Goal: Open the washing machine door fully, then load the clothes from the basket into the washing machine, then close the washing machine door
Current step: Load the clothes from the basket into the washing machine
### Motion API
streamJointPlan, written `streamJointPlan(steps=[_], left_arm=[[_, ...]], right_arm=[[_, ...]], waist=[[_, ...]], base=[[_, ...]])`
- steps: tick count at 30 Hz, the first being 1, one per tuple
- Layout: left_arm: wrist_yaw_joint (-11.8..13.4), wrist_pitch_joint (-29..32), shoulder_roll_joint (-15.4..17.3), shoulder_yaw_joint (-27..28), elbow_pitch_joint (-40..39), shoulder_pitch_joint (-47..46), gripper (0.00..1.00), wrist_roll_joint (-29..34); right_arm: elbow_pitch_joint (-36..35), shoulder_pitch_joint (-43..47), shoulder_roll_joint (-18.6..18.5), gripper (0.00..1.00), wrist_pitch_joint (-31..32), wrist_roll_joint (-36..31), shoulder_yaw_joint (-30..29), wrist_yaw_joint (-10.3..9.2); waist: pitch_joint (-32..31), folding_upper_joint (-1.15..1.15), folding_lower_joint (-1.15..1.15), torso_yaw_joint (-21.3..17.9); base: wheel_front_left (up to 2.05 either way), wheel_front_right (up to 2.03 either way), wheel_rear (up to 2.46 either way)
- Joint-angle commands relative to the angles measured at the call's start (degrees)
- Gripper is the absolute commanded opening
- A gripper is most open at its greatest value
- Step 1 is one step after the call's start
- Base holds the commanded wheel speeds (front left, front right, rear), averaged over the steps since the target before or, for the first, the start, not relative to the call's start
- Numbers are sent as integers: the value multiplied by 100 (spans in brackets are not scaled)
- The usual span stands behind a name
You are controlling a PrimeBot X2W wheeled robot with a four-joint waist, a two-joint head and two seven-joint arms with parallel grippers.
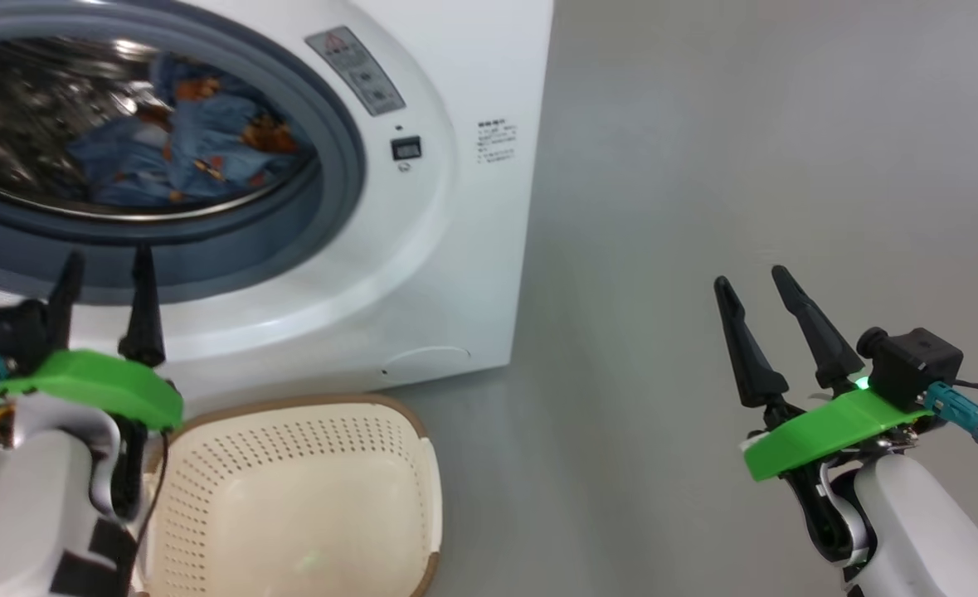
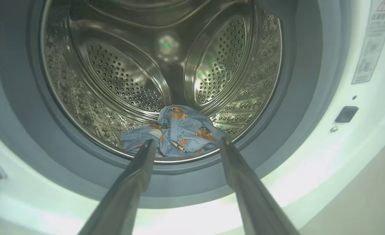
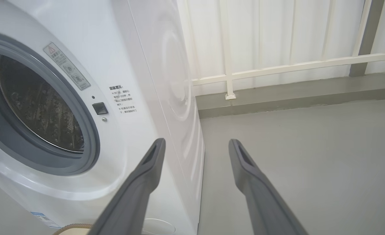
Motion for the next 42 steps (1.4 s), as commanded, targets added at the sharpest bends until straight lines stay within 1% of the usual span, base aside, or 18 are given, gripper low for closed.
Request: streamJointPlan(steps=[1,5,10,15,20,27,42], left_arm=[[28,-37,186,224,-302,166,100,75],[50,-37,158,330,-758,650,100,148],[194,-37,127,473,-1394,1244,100,227],[317,-37,20,552,-1951,1766,100,227],[443,-36,-60,555,-2414,2237,100,229],[499,69,-106,538,-2769,2604,100,130],[532,82,-116,519,-3025,2866,100,21]], right_arm=[[-108,94,-101,100,-46,53,42,32],[-109,183,-154,100,-46,90,49,32],[-122,248,-202,100,-46,135,55,32],[-151,355,-221,100,-46,150,32,32],[-167,427,-242,100,-46,156,43,32],[-140,458,-282,100,-46,171,92,32],[-92,500,-415,100,-46,175,139,32]], waist=[[-438,0,0,346],[-604,0,0,420],[-744,0,0,471],[-858,0,0,528],[-909,0,0,570],[-979,0,0,606],[-1145,0,0,593]], base=[[0,0,0],[0,0,0],[0,0,0],[0,0,0],[0,0,0],[0,0,0],[0,0,0]])
